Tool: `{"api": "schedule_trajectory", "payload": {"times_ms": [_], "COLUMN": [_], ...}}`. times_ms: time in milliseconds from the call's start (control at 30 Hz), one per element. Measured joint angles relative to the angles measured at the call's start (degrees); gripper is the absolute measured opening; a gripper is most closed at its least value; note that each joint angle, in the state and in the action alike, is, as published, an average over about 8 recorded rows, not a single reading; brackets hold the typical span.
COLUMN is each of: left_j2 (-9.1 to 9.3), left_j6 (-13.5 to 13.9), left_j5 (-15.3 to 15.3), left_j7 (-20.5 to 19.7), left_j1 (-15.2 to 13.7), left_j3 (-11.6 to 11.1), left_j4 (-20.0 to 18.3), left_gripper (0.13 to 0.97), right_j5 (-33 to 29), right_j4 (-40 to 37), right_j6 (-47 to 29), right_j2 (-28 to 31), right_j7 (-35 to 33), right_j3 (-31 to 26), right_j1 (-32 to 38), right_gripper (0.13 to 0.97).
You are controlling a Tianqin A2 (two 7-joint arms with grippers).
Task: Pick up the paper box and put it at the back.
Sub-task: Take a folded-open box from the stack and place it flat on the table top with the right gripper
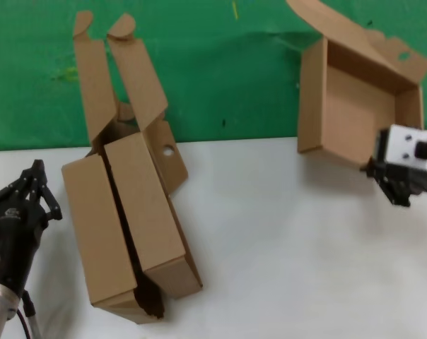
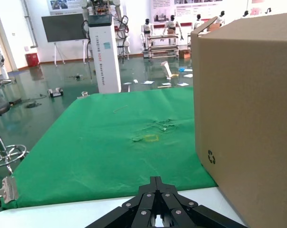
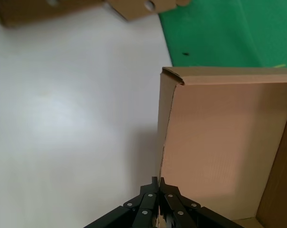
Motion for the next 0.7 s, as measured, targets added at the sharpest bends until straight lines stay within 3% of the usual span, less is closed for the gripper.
{"api": "schedule_trajectory", "payload": {"times_ms": [367, 700], "left_j2": [0.00, 0.00], "left_j6": [0.0, 0.0], "left_j5": [0.0, 0.0], "left_j7": [0.0, 0.0], "left_j1": [0.0, 0.0], "left_j3": [0.0, 0.0], "left_j4": [0.0, 0.0], "left_gripper": [0.143, 0.143], "right_j5": [-14.9, -28.1], "right_j4": [-12.0, -25.2], "right_j6": [-0.8, 0.6], "right_j2": [-13.2, -23.2], "right_j7": [-5.4, -10.0], "right_j3": [-8.8, -15.5], "right_j1": [10.5, 15.7], "right_gripper": [0.148, 0.148]}}
